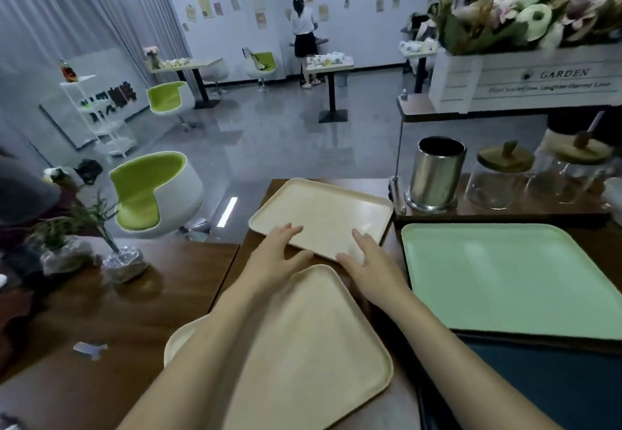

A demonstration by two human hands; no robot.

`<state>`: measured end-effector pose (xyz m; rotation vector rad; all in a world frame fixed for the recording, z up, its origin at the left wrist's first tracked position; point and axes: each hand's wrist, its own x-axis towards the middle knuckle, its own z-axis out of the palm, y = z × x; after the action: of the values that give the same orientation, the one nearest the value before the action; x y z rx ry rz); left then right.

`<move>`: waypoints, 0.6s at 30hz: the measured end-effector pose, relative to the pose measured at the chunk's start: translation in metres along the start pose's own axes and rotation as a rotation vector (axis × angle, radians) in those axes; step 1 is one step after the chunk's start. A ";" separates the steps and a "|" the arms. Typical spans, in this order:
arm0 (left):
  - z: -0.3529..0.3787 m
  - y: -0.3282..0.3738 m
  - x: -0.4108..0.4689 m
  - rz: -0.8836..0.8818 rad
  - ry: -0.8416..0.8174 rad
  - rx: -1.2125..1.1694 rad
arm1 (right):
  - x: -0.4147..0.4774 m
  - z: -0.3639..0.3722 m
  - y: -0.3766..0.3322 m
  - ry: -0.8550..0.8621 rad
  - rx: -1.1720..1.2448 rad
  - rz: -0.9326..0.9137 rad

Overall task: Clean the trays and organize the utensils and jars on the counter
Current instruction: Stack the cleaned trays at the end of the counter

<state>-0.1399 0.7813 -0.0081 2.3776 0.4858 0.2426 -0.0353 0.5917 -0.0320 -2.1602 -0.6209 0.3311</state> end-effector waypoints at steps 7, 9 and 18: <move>-0.017 -0.051 0.073 0.060 -0.001 0.185 | 0.021 0.014 0.001 0.125 -0.364 0.171; -0.023 -0.066 0.089 0.008 0.007 0.247 | 0.027 0.021 0.004 0.133 -0.446 0.219; -0.033 -0.089 0.107 -0.093 0.013 0.044 | 0.059 0.018 -0.004 0.146 -0.300 0.222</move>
<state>-0.0768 0.9064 -0.0379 2.3905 0.6115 0.2075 0.0052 0.6373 -0.0414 -2.5233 -0.3655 0.2043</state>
